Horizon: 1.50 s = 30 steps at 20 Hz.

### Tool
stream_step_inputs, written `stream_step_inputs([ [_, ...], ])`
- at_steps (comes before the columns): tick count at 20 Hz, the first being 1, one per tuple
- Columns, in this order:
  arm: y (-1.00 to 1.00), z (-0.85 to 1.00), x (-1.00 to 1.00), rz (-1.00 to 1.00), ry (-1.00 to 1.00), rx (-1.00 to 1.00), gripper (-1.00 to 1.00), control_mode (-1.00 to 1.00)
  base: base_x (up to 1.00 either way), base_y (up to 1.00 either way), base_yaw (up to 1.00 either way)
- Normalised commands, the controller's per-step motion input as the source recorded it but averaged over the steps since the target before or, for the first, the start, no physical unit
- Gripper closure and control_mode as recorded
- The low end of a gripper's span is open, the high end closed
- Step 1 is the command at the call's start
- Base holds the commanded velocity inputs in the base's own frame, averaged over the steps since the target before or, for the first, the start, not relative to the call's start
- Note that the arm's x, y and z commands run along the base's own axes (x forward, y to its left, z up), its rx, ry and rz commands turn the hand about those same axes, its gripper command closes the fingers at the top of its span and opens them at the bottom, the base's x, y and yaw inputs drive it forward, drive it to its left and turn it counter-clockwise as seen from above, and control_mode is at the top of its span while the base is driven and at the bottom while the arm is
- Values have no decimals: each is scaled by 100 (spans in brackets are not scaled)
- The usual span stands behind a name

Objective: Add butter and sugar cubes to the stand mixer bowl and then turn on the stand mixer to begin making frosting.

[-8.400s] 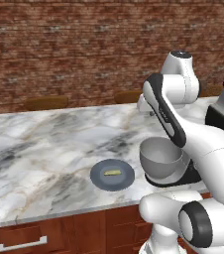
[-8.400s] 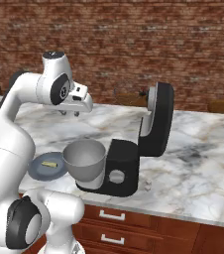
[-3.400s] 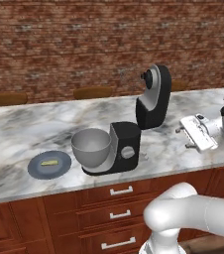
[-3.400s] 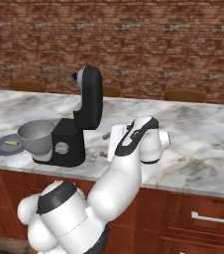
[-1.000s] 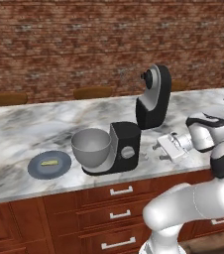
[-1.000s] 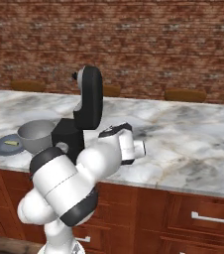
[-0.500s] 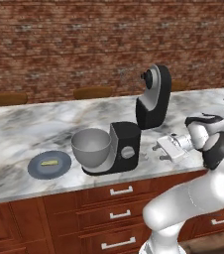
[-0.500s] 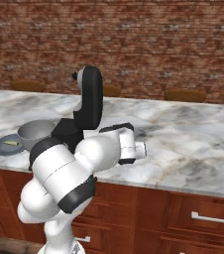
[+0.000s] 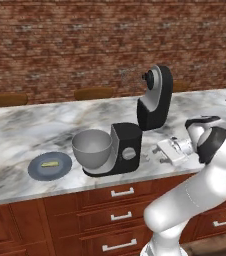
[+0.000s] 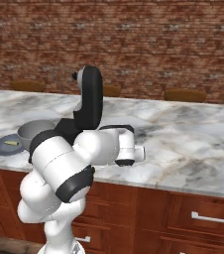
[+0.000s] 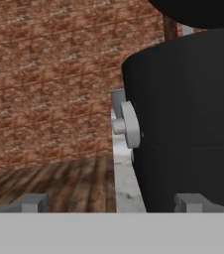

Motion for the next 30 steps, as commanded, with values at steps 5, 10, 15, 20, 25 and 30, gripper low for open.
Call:
stream_step_inputs([
  [5,11,-3,0,0,0,0,-100,-100,0,0,0],
  [10,6,0,0,0,0,0,-100,-100,0,0,0],
  [15,7,-6,0,0,0,0,-100,-100,0,0,0],
  [20,6,-8,0,0,0,0,-100,-100,0,0,0],
  [25,6,-7,4,0,0,0,-100,-100,0,0,0],
  [30,2,-3,6,0,0,0,-100,-100,0,0,0],
])
